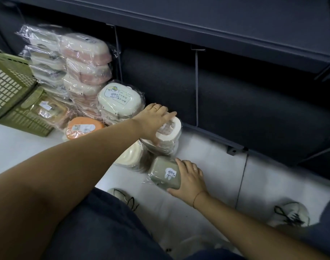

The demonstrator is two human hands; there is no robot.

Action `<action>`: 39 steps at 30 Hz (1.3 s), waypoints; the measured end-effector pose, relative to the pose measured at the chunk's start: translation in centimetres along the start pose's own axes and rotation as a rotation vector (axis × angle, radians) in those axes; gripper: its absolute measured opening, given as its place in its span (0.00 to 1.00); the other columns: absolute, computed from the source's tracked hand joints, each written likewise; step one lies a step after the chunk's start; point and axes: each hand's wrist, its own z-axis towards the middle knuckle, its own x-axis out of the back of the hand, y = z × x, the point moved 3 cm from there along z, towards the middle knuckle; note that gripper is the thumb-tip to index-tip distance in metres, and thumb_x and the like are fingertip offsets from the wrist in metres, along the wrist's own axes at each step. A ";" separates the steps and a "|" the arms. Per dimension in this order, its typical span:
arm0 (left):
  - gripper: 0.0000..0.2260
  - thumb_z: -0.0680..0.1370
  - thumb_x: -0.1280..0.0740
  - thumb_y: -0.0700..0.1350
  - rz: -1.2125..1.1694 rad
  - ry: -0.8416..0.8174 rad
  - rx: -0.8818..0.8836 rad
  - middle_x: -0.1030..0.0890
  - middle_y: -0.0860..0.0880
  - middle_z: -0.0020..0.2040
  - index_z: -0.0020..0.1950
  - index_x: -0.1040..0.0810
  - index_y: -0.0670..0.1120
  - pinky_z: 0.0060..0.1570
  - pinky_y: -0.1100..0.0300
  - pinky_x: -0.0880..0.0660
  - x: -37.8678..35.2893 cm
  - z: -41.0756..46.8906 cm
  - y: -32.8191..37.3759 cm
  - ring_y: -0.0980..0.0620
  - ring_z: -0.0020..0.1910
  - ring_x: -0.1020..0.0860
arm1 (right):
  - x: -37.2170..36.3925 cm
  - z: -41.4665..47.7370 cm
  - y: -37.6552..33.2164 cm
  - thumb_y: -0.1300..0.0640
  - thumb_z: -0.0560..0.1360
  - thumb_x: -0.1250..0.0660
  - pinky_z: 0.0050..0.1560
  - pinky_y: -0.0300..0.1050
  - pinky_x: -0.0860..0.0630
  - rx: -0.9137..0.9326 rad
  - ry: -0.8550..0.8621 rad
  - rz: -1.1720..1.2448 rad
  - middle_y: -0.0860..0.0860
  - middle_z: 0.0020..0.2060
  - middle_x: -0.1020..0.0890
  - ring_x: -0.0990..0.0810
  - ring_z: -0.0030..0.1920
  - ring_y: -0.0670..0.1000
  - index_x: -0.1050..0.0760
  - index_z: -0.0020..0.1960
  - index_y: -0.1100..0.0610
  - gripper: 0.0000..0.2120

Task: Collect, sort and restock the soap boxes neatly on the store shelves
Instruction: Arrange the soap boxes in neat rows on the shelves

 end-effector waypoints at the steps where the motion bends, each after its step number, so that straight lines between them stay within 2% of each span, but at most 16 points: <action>1: 0.51 0.67 0.28 0.66 -0.009 0.017 -0.002 0.37 0.45 0.72 0.79 0.52 0.50 0.74 0.50 0.46 0.1 0.0 0.0 0.44 0.71 0.38 | 0.3 0.0 0.2 0.36 0.65 0.29 0.69 0.47 0.42 -0.002 -0.022 0.016 0.50 0.68 0.36 0.38 0.69 0.53 0.47 0.77 0.50 0.49; 6: 0.49 0.66 0.31 0.70 -0.147 0.065 -0.028 0.35 0.47 0.67 0.79 0.47 0.51 0.72 0.51 0.45 2.2 -0.9 1.4 0.45 0.67 0.37 | 3.4 -0.7 1.3 0.36 0.64 0.28 0.68 0.47 0.38 0.025 -0.088 0.055 0.46 0.66 0.36 0.38 0.67 0.51 0.46 0.76 0.47 0.48; 10: 0.50 0.64 0.32 0.72 -0.299 0.119 -0.035 0.36 0.51 0.65 0.78 0.47 0.54 0.72 0.51 0.46 5.6 -2.3 3.5 0.48 0.66 0.39 | 9.6 -2.1 3.1 0.36 0.62 0.27 0.68 0.46 0.36 0.088 -0.124 -0.026 0.46 0.64 0.34 0.37 0.65 0.50 0.44 0.75 0.47 0.47; 13: 0.53 0.59 0.40 0.78 -0.370 0.166 -0.051 0.39 0.53 0.66 0.79 0.49 0.56 0.71 0.51 0.45 9.1 -3.5 4.9 0.52 0.66 0.42 | 15.9 -3.4 4.9 0.35 0.61 0.27 0.67 0.45 0.35 0.118 -0.121 -0.119 0.44 0.61 0.34 0.36 0.63 0.48 0.42 0.74 0.46 0.47; 15: 0.53 0.58 0.43 0.77 -0.394 0.279 -0.053 0.40 0.54 0.66 0.79 0.50 0.57 0.71 0.49 0.42 11.9 -4.1 5.2 0.53 0.66 0.43 | 20.5 -4.8 5.8 0.35 0.61 0.27 0.65 0.41 0.34 0.139 -0.089 -0.152 0.42 0.59 0.34 0.36 0.60 0.45 0.42 0.73 0.45 0.46; 18: 0.52 0.58 0.37 0.74 -0.484 0.574 -0.040 0.38 0.54 0.65 0.78 0.46 0.57 0.66 0.47 0.35 17.0 -4.6 4.4 0.51 0.65 0.41 | 27.7 -7.8 6.4 0.34 0.60 0.27 0.62 0.32 0.36 0.170 -0.002 -0.144 0.36 0.57 0.35 0.36 0.58 0.39 0.42 0.71 0.41 0.44; 21: 0.53 0.58 0.36 0.74 -0.536 0.747 -0.025 0.38 0.54 0.65 0.79 0.47 0.58 0.65 0.50 0.39 22.4 -3.6 3.4 0.51 0.65 0.41 | 35.2 -9.8 7.4 0.32 0.57 0.28 0.60 0.27 0.37 0.155 0.163 -0.140 0.34 0.57 0.34 0.35 0.58 0.37 0.41 0.69 0.39 0.44; 24: 0.53 0.58 0.36 0.74 -0.515 0.803 -0.009 0.39 0.55 0.67 0.79 0.49 0.58 0.65 0.52 0.43 27.4 -1.0 2.9 0.52 0.67 0.43 | 42.5 -9.0 9.8 0.36 0.59 0.24 0.60 0.35 0.33 0.061 0.384 -0.085 0.40 0.61 0.31 0.31 0.61 0.42 0.39 0.69 0.43 0.44; 26: 0.51 0.62 0.30 0.71 -0.493 0.796 -0.007 0.38 0.54 0.69 0.79 0.48 0.57 0.67 0.51 0.44 29.7 1.7 2.9 0.51 0.69 0.44 | 46.9 -6.7 12.4 0.43 0.60 0.22 0.60 0.42 0.30 -0.025 0.557 -0.045 0.46 0.60 0.28 0.28 0.60 0.48 0.36 0.70 0.50 0.43; 29: 0.47 0.66 0.27 0.67 -0.501 0.755 -0.014 0.38 0.55 0.71 0.79 0.45 0.57 0.70 0.51 0.45 31.0 5.9 3.5 0.52 0.70 0.44 | 52.0 -1.7 16.2 0.43 0.62 0.22 0.64 0.55 0.30 -0.167 0.754 -0.084 0.55 0.61 0.26 0.27 0.62 0.58 0.36 0.69 0.54 0.42; 31: 0.46 0.66 0.27 0.67 -0.544 0.713 -0.024 0.37 0.56 0.71 0.79 0.43 0.57 0.71 0.51 0.45 30.9 8.2 3.8 0.53 0.71 0.44 | 53.8 1.8 18.0 0.42 0.63 0.22 0.66 0.58 0.32 -0.280 0.777 -0.121 0.57 0.63 0.27 0.28 0.64 0.60 0.37 0.70 0.55 0.43; 35: 0.44 0.67 0.26 0.64 -0.689 0.658 -0.065 0.35 0.59 0.70 0.78 0.40 0.55 0.71 0.53 0.42 30.3 11.0 3.7 0.55 0.71 0.43 | 55.7 6.3 20.5 0.41 0.65 0.24 0.67 0.55 0.35 -0.409 0.719 -0.227 0.60 0.66 0.29 0.30 0.66 0.62 0.39 0.72 0.56 0.44; 37: 0.43 0.67 0.24 0.61 -0.784 0.665 -0.096 0.35 0.61 0.68 0.78 0.39 0.53 0.67 0.61 0.41 30.0 11.7 3.2 0.58 0.70 0.43 | 56.2 7.4 21.5 0.43 0.68 0.25 0.70 0.56 0.39 -0.458 0.656 -0.314 0.61 0.68 0.32 0.34 0.69 0.63 0.39 0.73 0.55 0.41; 39: 0.43 0.67 0.24 0.60 -0.848 0.681 -0.102 0.38 0.61 0.69 0.77 0.38 0.53 0.66 0.64 0.43 29.4 12.2 2.6 0.60 0.70 0.44 | 56.5 8.3 22.4 0.46 0.72 0.29 0.72 0.58 0.44 -0.488 0.595 -0.410 0.60 0.73 0.38 0.40 0.72 0.63 0.38 0.75 0.51 0.35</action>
